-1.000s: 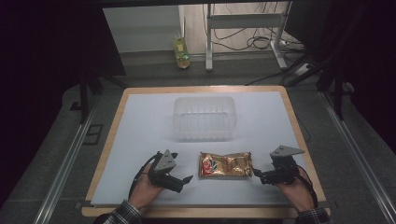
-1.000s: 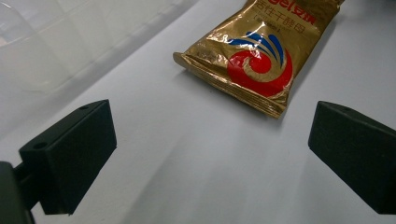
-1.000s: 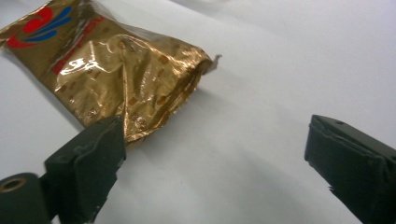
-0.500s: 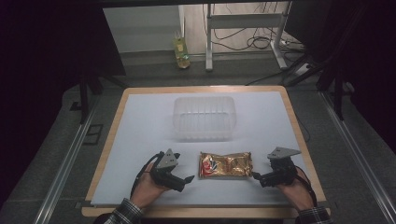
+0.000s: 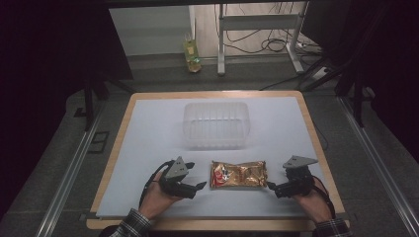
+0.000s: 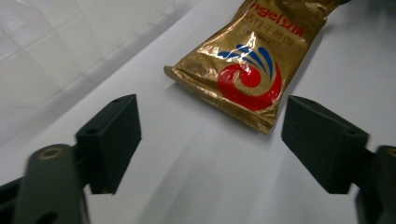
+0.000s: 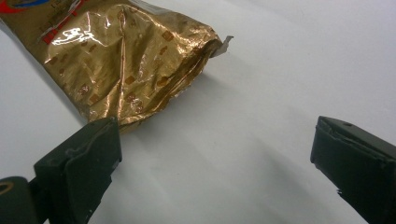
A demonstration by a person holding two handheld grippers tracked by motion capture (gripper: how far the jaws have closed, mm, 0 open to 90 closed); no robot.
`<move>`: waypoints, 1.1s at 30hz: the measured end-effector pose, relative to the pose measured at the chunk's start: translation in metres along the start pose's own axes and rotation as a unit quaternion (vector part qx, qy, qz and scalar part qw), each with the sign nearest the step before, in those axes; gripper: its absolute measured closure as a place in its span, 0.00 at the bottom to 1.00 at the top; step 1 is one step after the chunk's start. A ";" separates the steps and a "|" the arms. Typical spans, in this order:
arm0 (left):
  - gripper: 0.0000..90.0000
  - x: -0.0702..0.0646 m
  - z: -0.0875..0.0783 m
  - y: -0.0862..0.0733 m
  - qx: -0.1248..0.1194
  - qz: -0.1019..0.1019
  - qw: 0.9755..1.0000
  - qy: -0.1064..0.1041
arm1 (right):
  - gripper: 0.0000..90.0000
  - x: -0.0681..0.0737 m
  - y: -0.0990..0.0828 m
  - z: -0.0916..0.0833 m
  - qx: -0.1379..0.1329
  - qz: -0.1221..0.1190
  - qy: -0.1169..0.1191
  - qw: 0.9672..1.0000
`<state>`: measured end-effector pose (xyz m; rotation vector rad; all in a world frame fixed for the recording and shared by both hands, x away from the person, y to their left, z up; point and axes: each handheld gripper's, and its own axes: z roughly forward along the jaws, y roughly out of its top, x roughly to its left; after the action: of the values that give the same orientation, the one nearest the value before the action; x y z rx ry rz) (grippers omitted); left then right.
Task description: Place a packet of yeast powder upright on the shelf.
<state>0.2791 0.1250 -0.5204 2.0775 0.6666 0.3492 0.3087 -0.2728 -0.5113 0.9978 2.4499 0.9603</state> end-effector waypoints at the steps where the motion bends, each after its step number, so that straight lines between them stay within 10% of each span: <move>1: 0.31 0.000 0.000 0.001 0.000 0.002 1.000 -0.002 | 0.02 0.000 0.000 0.000 0.000 0.000 0.000 1.000; 21: 0.93 -0.008 0.021 0.021 -0.011 0.030 0.997 -0.064 | 0.02 0.000 0.000 0.002 0.004 0.000 -0.003 1.000; 33: 0.99 -0.011 0.046 0.031 -0.003 0.050 0.997 -0.058 | 0.02 0.000 0.000 0.003 0.007 -0.002 0.000 1.000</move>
<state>0.3026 0.0734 -0.5206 2.1127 0.4943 0.2837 0.3101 -0.2710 -0.5131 0.9974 2.4617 0.9438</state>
